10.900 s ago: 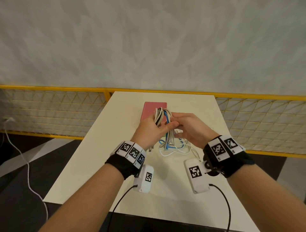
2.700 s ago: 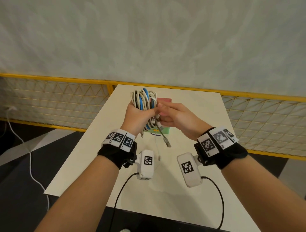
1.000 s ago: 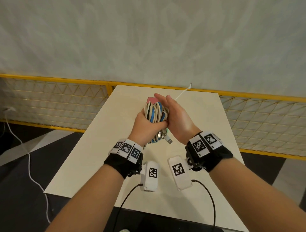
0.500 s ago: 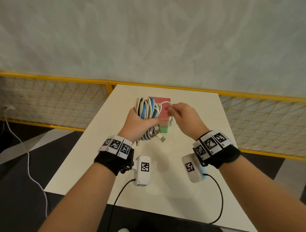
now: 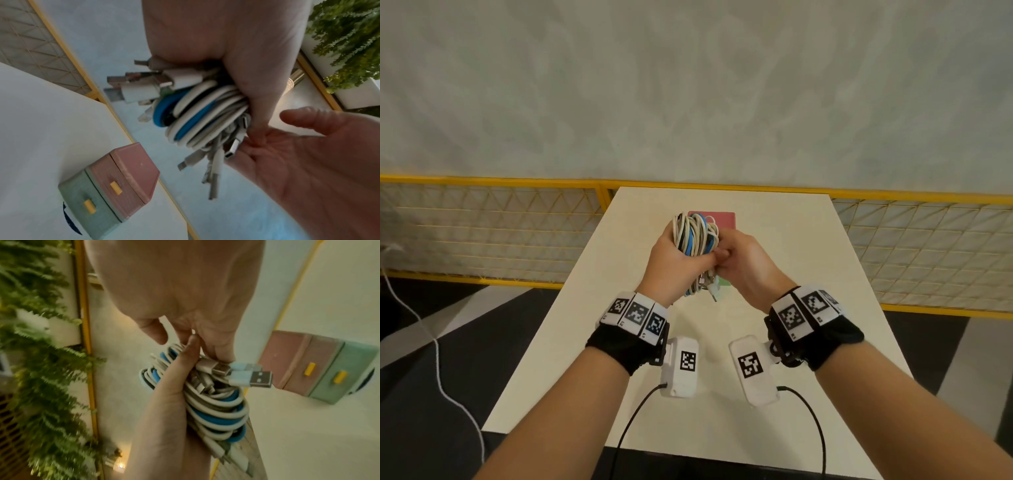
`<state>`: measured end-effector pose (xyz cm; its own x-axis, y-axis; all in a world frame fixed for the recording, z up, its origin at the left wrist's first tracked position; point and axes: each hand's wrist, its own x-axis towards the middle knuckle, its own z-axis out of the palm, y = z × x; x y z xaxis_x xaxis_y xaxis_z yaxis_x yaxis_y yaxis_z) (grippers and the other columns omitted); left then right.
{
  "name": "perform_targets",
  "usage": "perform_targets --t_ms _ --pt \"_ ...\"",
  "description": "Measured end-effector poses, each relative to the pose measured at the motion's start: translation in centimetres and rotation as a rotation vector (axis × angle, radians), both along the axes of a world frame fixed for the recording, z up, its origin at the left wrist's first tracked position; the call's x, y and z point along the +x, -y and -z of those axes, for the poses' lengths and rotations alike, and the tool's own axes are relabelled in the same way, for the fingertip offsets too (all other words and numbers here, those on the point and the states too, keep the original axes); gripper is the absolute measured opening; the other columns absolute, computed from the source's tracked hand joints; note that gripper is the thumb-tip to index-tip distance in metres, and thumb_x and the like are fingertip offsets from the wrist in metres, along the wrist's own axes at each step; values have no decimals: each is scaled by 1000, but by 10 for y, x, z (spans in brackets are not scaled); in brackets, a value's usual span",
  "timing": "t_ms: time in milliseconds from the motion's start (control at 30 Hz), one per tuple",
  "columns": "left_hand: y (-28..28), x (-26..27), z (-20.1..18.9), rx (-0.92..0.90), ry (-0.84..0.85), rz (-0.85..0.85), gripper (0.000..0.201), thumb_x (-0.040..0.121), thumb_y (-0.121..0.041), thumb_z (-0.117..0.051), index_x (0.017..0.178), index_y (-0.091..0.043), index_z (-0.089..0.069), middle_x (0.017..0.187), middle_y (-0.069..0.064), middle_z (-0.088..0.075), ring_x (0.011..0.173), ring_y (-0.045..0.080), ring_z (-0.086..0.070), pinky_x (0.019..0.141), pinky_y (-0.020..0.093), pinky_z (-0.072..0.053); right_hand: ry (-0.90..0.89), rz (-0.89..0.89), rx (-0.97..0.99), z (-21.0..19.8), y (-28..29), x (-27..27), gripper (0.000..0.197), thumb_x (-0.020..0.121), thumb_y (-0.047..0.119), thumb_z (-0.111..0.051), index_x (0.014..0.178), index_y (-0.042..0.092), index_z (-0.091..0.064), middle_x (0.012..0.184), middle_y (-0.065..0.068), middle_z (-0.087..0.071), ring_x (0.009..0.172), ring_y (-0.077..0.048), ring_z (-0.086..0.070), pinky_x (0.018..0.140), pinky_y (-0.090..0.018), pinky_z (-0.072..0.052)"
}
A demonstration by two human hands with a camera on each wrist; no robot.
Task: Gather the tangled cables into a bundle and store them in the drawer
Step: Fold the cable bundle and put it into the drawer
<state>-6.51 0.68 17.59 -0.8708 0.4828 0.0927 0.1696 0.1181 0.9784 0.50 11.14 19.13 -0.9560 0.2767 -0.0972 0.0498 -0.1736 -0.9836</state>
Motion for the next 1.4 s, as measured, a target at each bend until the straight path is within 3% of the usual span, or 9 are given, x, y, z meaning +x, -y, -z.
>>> perform_targets --t_ms 67,233,400,533,700,967,1200,1333,1400 --pt "4 -9 -5 21 40 26 60 65 -18 -89 118 -18 -60 101 -4 -72 93 7 -69 71 15 -55 -67 -65 -58 -4 5 -2 37 76 16 -36 86 9 -71 90 -25 -54 84 -36 -50 77 -48 -44" --pt "12 -38 -19 39 21 176 96 63 -8 -88 142 -32 -39 118 -13 -61 107 -1 -61 83 13 -51 -205 -189 -297 -1 23 -8 56 79 7 -33 132 15 -49 114 -10 -63 94 -23 -65 74 -41 -54" --pt "13 -68 -24 -142 -124 276 50 67 -11 -84 109 -25 -62 98 -7 -70 93 5 -67 84 26 -55 -244 -134 -386 15 29 -30 67 69 3 -33 135 10 -44 115 -11 -60 92 -23 -61 80 -43 -50" --pt "7 -87 1 -204 -132 246 39 68 -14 -81 96 -31 -60 88 -9 -69 84 6 -67 73 22 -56 -79 -38 -215 35 21 -51 68 64 1 -39 128 19 -53 109 -10 -58 93 -25 -52 88 -45 -44" --pt "-9 -122 44 -424 -114 218 53 64 -38 -82 109 -28 -55 92 -10 -67 87 12 -66 79 28 -54 172 258 63 89 -12 -67 58 78 18 -53 135 29 -46 138 3 -50 124 -15 -49 106 -39 -40" --pt "-49 -157 86 -932 -190 461 98 73 -28 -77 153 -32 -20 137 -2 -57 113 22 -62 95 32 -52 598 514 118 191 -59 -98 71 85 13 -57 145 11 -21 128 -16 -54 114 -30 -55 100 -49 -45" --pt "-55 -162 94 -1050 -341 478 96 73 -29 -75 153 -34 -22 133 -5 -60 111 23 -62 79 24 -46 533 565 -166 219 -60 -128 45 83 -1 -62 123 -1 -41 105 -26 -61 57 -18 -67 51 -28 -56" --pt "-55 -161 95 -1063 -345 488 99 72 -27 -76 153 -34 -20 130 -4 -62 106 24 -63 80 28 -51 483 642 -115 221 -53 -126 30 77 -8 -65 97 7 -47 97 -24 -61 76 -34 -64 75 -49 -57" --pt "-55 -160 94 -1076 -351 484 100 71 -26 -76 153 -35 -19 129 -4 -62 103 24 -64 76 27 -50 473 644 -88 225 -44 -115 34 77 -4 -68 101 9 -48 101 -21 -62 86 -35 -64 82 -52 -54"
